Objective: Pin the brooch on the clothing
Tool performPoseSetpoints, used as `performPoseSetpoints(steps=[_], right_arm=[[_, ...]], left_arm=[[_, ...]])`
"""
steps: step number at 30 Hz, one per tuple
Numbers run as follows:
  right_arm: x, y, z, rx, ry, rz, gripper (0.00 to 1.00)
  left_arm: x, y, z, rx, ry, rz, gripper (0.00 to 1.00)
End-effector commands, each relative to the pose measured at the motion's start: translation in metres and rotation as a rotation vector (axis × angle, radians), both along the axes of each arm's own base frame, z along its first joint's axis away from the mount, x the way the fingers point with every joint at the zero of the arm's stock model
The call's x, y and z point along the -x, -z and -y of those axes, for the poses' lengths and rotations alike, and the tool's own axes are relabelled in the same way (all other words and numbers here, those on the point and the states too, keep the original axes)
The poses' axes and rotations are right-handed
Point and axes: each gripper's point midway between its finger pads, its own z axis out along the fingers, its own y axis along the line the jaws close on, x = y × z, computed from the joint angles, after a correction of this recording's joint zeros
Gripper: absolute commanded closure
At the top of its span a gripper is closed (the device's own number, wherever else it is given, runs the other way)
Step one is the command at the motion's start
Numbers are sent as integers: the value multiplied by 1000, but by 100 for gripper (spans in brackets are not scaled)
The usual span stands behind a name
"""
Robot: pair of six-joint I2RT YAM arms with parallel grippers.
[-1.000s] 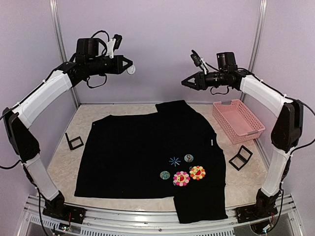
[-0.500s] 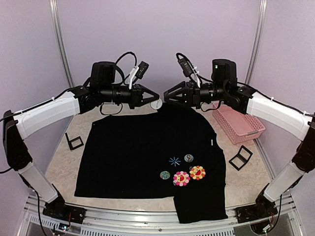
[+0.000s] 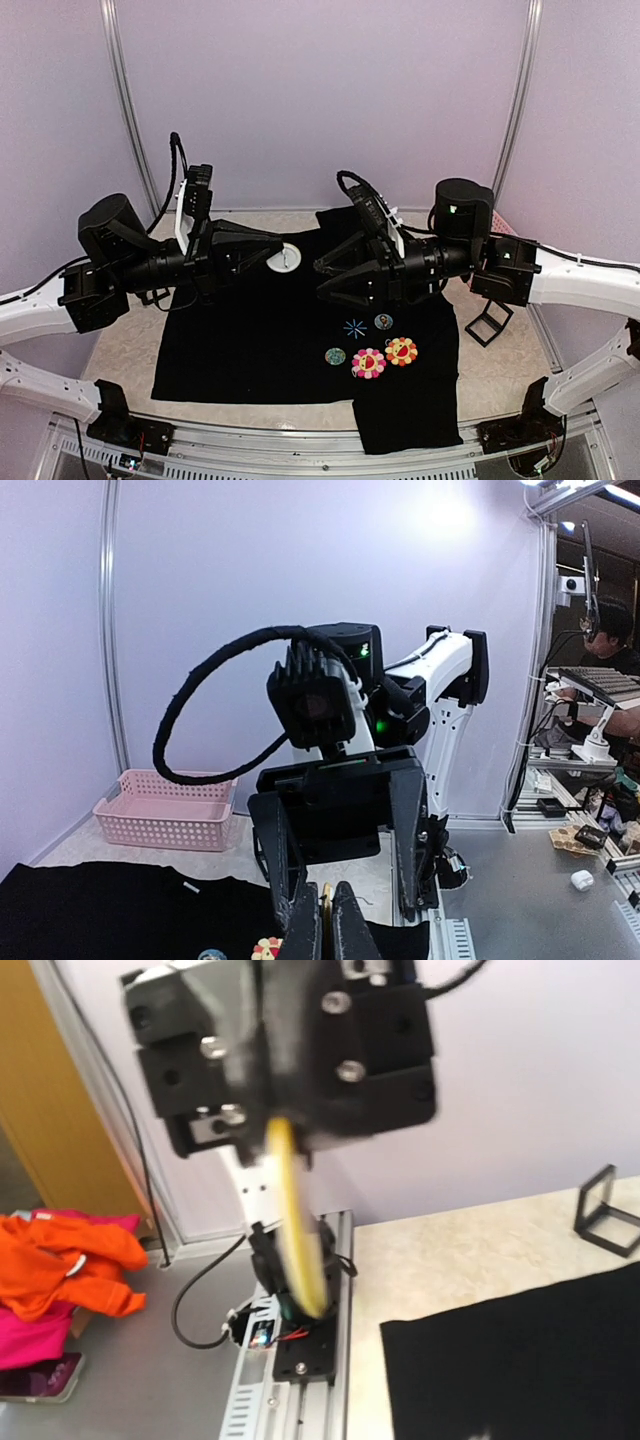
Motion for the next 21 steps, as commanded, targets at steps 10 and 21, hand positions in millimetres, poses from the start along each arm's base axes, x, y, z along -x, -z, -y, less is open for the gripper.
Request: performPoseSetpoints(steps=[10,21], right_arm=[[10,-35,-22,-109,54,125,47],[-6,-47,-27,-104,118,150,87]], left_arm=[[-2,-13,4,47,-66,31,100],[-2,-12,9,40,-51,35,100]])
